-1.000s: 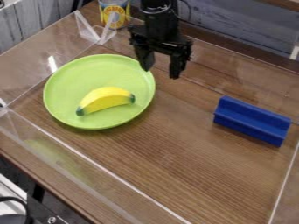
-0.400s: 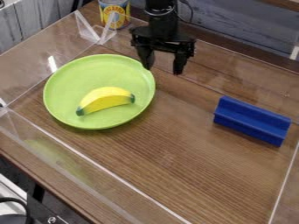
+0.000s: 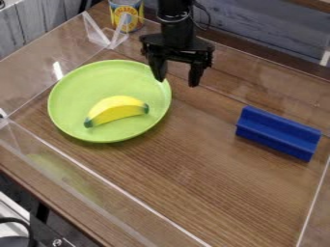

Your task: Put the banana in the green plate

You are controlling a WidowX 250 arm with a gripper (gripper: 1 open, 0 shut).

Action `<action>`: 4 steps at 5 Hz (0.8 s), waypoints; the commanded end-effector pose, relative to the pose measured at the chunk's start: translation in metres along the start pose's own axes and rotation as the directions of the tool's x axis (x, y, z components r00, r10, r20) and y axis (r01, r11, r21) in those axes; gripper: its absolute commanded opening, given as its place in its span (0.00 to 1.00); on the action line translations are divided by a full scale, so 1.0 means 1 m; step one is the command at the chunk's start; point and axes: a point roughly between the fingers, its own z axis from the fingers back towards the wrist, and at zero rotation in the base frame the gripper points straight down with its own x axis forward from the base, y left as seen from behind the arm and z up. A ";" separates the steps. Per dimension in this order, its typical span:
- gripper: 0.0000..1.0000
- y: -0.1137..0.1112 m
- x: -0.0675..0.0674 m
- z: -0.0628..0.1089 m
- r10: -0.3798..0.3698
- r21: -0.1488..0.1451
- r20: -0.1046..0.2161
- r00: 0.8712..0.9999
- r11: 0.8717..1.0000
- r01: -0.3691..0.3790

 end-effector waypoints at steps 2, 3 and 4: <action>1.00 -0.004 0.002 0.020 -0.063 -0.004 0.096 0.993 0.998 0.064; 1.00 -0.004 0.002 0.015 -0.076 -0.001 0.106 0.991 0.997 0.077; 1.00 -0.003 0.001 0.011 -0.090 0.002 0.115 0.989 0.996 0.091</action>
